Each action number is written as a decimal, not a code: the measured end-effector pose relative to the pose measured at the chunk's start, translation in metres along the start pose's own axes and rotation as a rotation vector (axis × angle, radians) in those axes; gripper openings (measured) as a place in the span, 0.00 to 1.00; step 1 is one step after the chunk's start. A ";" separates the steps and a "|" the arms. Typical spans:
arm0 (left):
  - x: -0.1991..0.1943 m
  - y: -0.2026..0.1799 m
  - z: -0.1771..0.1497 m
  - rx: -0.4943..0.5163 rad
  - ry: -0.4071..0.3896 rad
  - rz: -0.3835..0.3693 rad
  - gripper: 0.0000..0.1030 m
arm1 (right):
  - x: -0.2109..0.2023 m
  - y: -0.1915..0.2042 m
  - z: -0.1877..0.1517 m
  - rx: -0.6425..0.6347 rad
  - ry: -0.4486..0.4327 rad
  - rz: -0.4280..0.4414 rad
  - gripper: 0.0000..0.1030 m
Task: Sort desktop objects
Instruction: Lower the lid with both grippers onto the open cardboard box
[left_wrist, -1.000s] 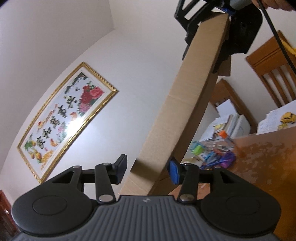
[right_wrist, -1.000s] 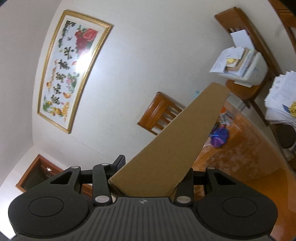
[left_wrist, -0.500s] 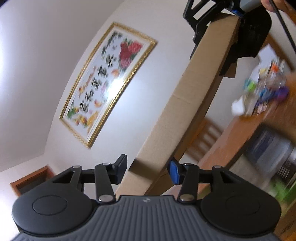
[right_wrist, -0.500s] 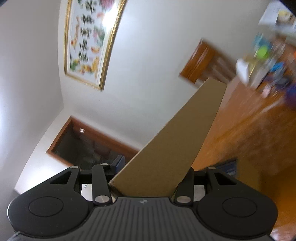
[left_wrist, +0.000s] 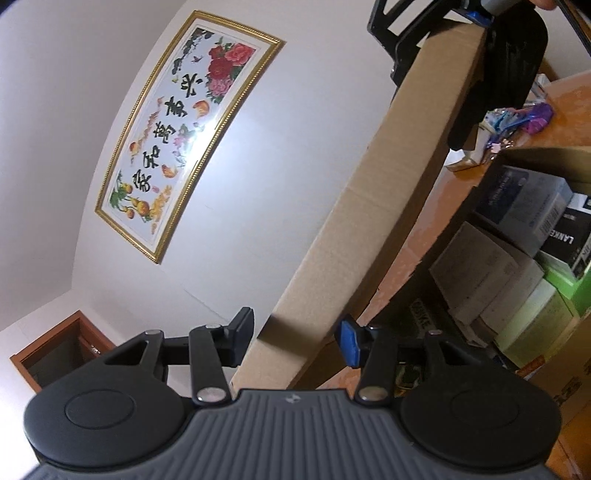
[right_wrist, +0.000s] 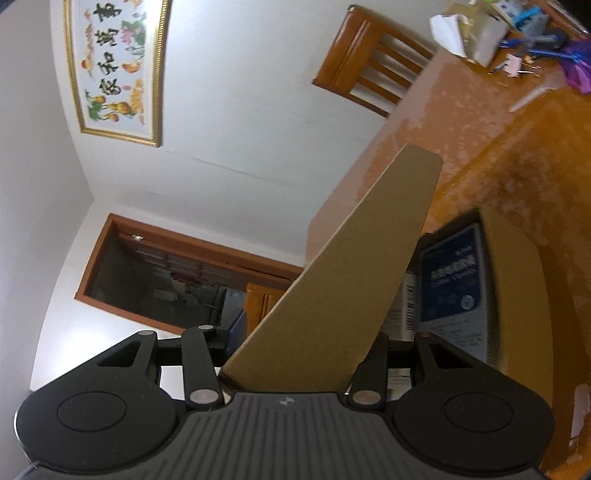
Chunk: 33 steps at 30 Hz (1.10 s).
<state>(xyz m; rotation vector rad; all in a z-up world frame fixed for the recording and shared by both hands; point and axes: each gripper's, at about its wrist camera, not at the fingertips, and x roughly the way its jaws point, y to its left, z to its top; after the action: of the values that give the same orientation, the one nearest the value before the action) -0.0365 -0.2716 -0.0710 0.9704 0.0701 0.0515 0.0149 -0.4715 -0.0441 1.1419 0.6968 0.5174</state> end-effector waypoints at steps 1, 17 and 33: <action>0.001 -0.001 0.000 0.001 -0.002 -0.004 0.49 | -0.001 -0.002 -0.001 0.005 -0.003 -0.005 0.50; 0.010 -0.015 -0.004 0.013 0.013 -0.041 0.49 | -0.001 -0.021 -0.016 0.073 -0.005 -0.054 0.51; 0.016 -0.024 -0.009 -0.011 0.078 -0.130 0.72 | -0.008 -0.040 -0.039 0.162 0.010 -0.115 0.61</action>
<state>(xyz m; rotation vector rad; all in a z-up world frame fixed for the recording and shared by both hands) -0.0211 -0.2770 -0.0962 0.9510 0.2045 -0.0298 -0.0180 -0.4665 -0.0896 1.2432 0.8193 0.3742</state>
